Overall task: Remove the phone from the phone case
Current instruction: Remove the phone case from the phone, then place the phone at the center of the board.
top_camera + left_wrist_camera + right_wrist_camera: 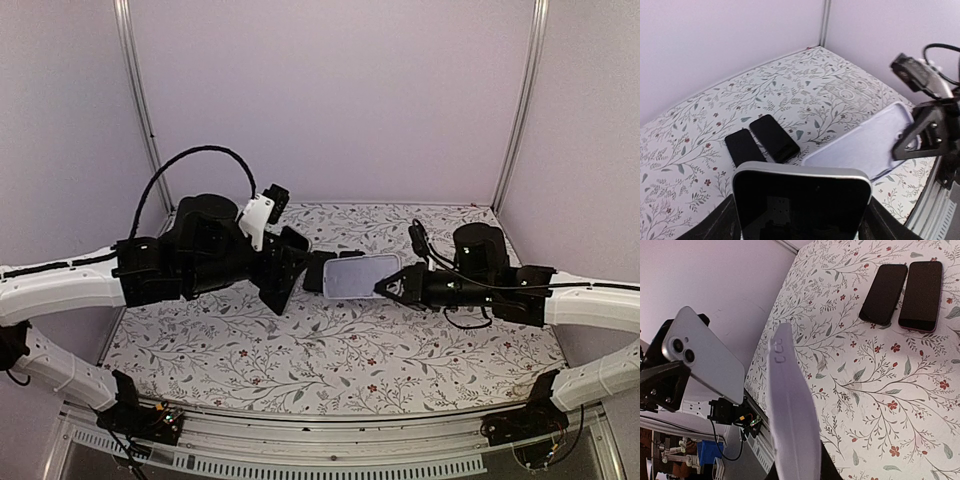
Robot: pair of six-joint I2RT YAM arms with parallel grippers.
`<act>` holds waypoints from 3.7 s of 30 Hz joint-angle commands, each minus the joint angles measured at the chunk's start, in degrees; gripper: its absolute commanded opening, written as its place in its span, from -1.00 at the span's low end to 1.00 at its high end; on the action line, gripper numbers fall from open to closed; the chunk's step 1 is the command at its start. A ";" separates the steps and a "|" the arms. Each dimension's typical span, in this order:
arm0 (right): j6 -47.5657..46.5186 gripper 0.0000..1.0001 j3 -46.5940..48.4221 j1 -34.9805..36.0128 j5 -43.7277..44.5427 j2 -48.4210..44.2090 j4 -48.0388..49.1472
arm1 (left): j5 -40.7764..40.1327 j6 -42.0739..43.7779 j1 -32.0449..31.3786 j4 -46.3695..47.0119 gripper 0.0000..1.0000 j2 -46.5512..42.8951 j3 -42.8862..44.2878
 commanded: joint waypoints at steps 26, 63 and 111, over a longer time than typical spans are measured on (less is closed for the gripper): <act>-2.22 -0.96 -3.58 -3.27 17.82 -28.41 -17.37 | 6.52 -15.12 26.60 -14.97 -0.35 45.00 32.13; -1.44 -0.91 -2.97 -3.20 17.46 -31.52 -21.91 | 5.98 -18.39 30.38 -25.97 -0.15 68.79 55.02; -10.15 -0.86 4.46 -3.23 12.19 -20.04 -20.89 | 16.61 -12.85 30.29 -13.47 0.89 38.01 32.09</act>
